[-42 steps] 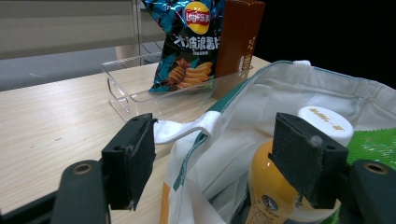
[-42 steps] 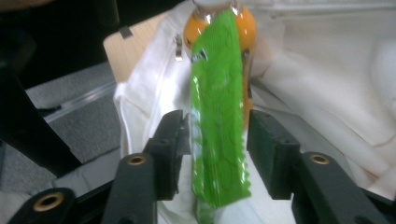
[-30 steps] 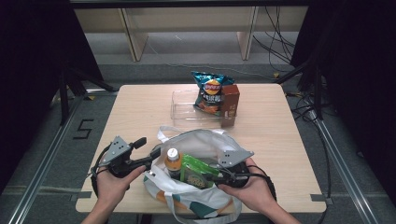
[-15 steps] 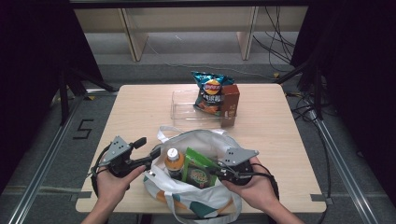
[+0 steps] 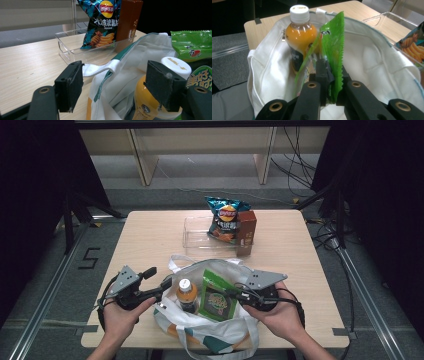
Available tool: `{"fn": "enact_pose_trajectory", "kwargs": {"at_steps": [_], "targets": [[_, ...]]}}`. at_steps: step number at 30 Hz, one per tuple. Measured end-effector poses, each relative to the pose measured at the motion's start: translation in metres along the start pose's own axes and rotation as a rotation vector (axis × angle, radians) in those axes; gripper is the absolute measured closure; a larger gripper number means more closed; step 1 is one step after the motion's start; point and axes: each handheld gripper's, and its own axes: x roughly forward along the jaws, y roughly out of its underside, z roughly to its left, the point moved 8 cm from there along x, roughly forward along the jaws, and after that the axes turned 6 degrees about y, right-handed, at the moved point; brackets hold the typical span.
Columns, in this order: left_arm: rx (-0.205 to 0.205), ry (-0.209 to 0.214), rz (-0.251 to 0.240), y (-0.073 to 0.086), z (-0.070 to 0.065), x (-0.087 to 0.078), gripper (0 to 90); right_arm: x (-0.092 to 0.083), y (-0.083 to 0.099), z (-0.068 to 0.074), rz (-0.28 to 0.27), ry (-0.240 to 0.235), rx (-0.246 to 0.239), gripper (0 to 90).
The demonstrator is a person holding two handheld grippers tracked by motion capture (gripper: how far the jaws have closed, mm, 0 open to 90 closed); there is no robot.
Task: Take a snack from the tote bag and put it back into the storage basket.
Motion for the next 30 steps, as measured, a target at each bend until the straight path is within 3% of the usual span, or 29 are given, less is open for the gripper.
{"fn": "enact_pose_trajectory", "kwargs": {"at_steps": [7, 9, 11, 13, 14, 15, 17, 20, 24, 26, 27, 28, 30], "targets": [[-0.004, -0.002, -0.003, 0.0, 0.0, 0.0, 29.9, -0.006, -0.006, -0.005, -0.013, 0.019, 0.017, 87.5], [-0.003, -0.002, -0.004, 0.0, 0.0, 0.0, 29.9, -0.005, -0.009, -0.006, -0.035, 0.023, 0.008, 88.1], [-0.003, -0.002, -0.004, 0.0, 0.0, 0.0, 29.9, -0.006, -0.009, -0.008, -0.025, 0.019, -0.001, 88.5], [-0.004, -0.003, -0.004, -0.001, 0.0, -0.001, 29.9, -0.006, -0.01, -0.009, -0.039, 0.043, 0.024, 88.7], [-0.004, -0.004, -0.005, -0.001, 0.0, -0.001, 29.9, -0.007, -0.01, -0.009, -0.028, 0.031, 0.027, 88.8], [-0.002, -0.004, -0.005, -0.001, 0.001, -0.001, 29.8, -0.007, -0.012, -0.012, -0.047, 0.043, 0.006, 88.9], [-0.002, -0.004, -0.005, -0.001, 0.001, -0.001, 29.9, -0.009, -0.014, -0.011, -0.046, 0.034, 0.028, 88.9], [-0.004, -0.005, -0.004, -0.001, 0.001, -0.001, 29.9, -0.009, -0.019, -0.014, -0.07, 0.042, -0.011, 89.1], [-0.005, -0.004, -0.005, -0.001, 0.001, -0.001, 29.9, -0.011, -0.02, -0.013, -0.068, 0.044, 0.036, 89.3], [-0.004, -0.004, -0.004, 0.0, 0.001, -0.001, 30.0, -0.013, -0.019, -0.015, -0.061, 0.038, 0.034, 89.3], [-0.005, -0.005, -0.004, 0.0, 0.002, -0.001, 30.0, -0.013, -0.021, -0.017, -0.078, 0.042, 0.005, 89.3], [-0.005, -0.006, -0.005, 0.0, 0.002, -0.001, 30.0, -0.014, -0.021, -0.016, -0.079, 0.045, 0.033, 89.3], [-0.006, -0.006, -0.007, -0.001, 0.002, -0.001, 30.0, -0.015, -0.024, -0.019, -0.097, 0.054, 0.014, 89.3]]}}
